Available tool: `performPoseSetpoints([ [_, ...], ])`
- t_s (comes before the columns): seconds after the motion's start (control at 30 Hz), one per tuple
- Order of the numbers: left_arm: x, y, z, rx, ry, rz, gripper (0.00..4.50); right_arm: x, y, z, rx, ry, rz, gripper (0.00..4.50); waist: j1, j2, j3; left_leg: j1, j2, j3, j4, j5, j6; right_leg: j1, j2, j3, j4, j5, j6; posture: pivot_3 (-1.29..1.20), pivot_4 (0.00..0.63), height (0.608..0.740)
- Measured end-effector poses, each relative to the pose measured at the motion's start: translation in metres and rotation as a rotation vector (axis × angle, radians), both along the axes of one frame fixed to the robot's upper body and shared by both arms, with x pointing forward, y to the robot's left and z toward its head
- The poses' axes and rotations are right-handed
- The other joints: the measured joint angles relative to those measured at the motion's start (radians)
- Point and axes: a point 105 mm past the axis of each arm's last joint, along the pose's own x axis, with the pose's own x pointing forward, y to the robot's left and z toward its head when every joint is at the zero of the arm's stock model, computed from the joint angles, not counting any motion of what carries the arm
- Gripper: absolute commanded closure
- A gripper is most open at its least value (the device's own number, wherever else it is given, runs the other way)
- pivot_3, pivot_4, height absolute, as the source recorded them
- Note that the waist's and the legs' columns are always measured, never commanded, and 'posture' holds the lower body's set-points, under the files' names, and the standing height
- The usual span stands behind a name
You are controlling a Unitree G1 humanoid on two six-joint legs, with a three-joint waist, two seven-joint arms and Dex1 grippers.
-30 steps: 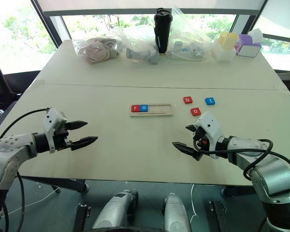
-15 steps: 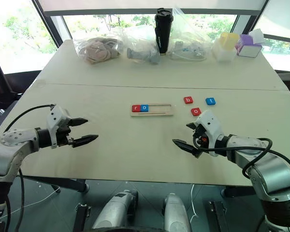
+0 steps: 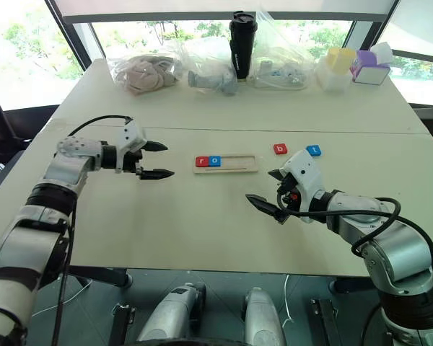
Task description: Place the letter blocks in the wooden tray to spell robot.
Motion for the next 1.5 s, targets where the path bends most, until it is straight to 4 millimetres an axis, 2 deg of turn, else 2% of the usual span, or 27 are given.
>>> performPoseSetpoints([
  [0.17,0.009,-0.023,-0.004,0.054,-0.019,-0.034,0.00,-0.008,0.005,0.009,0.005,-0.031,-0.021,0.03,-0.002,0.000,0.000,0.000,0.000,0.001,0.004,-0.001,0.002,0.002,0.000,0.000,0.000,0.002,0.006,0.00,0.150,0.740],
  [0.33,0.007,-0.036,-0.020,0.099,0.018,-0.068,0.00,-0.012,0.004,0.008,0.008,-0.031,-0.062,0.03,-0.001,0.000,0.000,0.000,0.000,0.001,0.005,-0.002,0.003,0.002,0.001,0.000,0.000,0.003,0.008,0.00,0.150,0.740],
  [0.6,0.013,-0.060,-0.030,0.135,-0.010,-0.040,0.00,-0.017,-0.005,0.010,0.017,-0.032,-0.124,0.03,0.001,-0.001,0.000,0.000,-0.001,0.001,0.006,-0.002,0.003,0.003,0.001,0.000,0.000,0.004,0.010,0.00,0.150,0.740],
  [0.77,0.018,-0.066,-0.029,0.144,-0.035,0.001,0.00,-0.026,-0.015,0.000,-0.040,0.014,-0.150,0.03,0.001,-0.001,0.000,0.001,-0.001,0.001,0.007,-0.002,0.003,0.005,0.001,0.000,0.000,0.004,0.010,0.00,0.150,0.740],
  [0.97,0.019,-0.068,-0.032,0.159,-0.019,0.016,0.00,-0.029,-0.017,-0.001,-0.044,0.011,-0.166,0.03,0.001,-0.001,-0.001,0.003,-0.001,0.000,0.008,-0.002,0.003,0.007,0.001,0.000,0.000,0.005,0.011,0.00,0.150,0.740],
  [1.07,0.016,-0.069,-0.033,0.164,0.001,-0.006,0.86,-0.030,-0.016,0.000,-0.043,0.003,-0.170,0.00,0.000,-0.001,-0.001,0.003,-0.001,0.000,0.008,-0.002,0.003,0.007,0.000,0.000,0.000,0.005,0.011,0.00,0.150,0.740],
  [1.17,0.015,-0.068,-0.034,0.169,0.013,-0.017,1.99,-0.030,-0.016,-0.001,-0.041,0.005,-0.175,0.00,0.000,-0.001,-0.001,0.003,-0.001,0.000,0.008,-0.002,0.003,0.007,0.000,0.000,0.000,0.005,0.011,0.00,0.150,0.740],
  [1.5,0.010,-0.065,-0.033,0.157,0.052,-0.052,2.01,-0.028,-0.016,0.001,-0.039,-0.004,-0.178,0.00,-0.001,-0.001,-0.001,0.003,-0.001,0.000,0.008,-0.002,0.003,0.007,0.001,0.000,0.000,0.005,0.011,0.00,0.150,0.740],
])
